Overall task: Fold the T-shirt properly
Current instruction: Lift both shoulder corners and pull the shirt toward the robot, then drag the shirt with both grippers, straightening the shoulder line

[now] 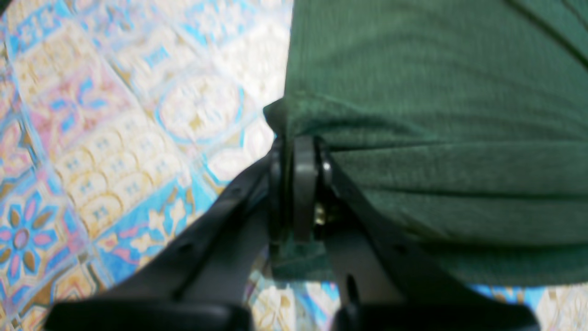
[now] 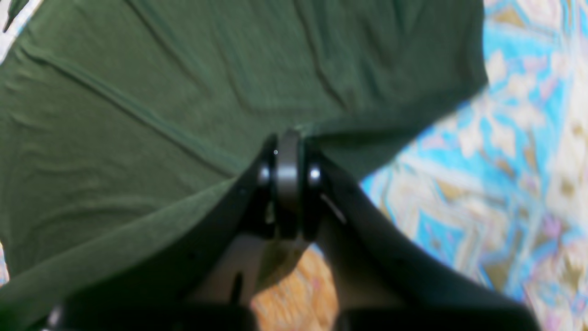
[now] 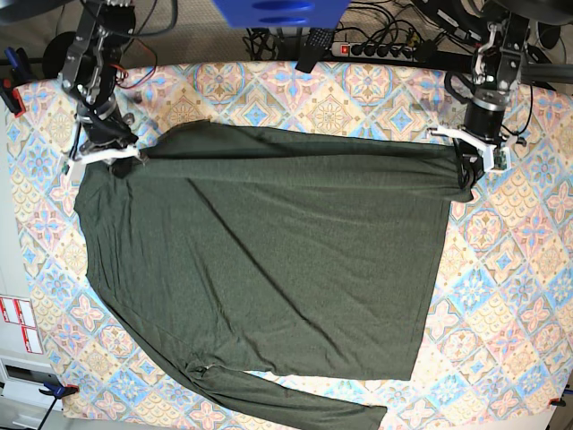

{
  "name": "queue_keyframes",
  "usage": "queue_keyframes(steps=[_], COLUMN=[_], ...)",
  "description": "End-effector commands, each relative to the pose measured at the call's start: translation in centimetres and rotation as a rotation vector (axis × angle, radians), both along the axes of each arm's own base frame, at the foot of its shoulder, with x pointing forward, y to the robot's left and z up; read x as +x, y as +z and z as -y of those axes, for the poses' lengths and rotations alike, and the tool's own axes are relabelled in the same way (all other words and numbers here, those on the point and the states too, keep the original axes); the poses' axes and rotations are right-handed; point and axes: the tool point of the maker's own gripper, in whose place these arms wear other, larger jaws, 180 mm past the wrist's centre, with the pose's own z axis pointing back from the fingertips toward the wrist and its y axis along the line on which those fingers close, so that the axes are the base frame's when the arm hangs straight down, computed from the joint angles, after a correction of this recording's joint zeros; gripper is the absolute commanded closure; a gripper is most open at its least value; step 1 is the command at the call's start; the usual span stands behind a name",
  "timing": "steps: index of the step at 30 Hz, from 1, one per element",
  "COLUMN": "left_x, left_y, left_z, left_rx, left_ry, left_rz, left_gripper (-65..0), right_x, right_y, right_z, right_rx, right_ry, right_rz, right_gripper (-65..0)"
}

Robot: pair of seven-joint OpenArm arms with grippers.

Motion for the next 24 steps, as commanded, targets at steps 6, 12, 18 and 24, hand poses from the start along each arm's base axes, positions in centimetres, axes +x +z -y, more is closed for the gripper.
queue_keyframes(steps=[6,12,18,24], left_x=[1.4,1.0,0.4,2.1], left_y=[1.5,-1.0,-2.9,-3.3], left_z=[-0.5,-2.7,-4.3,-3.4], left_rx=[0.02,0.045,0.063,0.056], left_ry=[-0.002,0.047,0.083,0.063], left_rz=[0.057,-0.008,-0.057,-0.05], left_gripper=[0.0,0.0,-3.0,-17.1], right_x=[0.0,-0.5,-0.6,-0.2], right_y=[-1.1,-2.3,-2.4,-2.6], right_z=[0.2,0.3,0.2,-1.1], right_rx=[0.01,0.022,0.024,0.034], right_ry=[-0.008,-0.016,-0.017,0.016], right_rz=[-0.018,-0.048,-0.051,-0.051], right_gripper=[0.0,0.0,0.0,0.0])
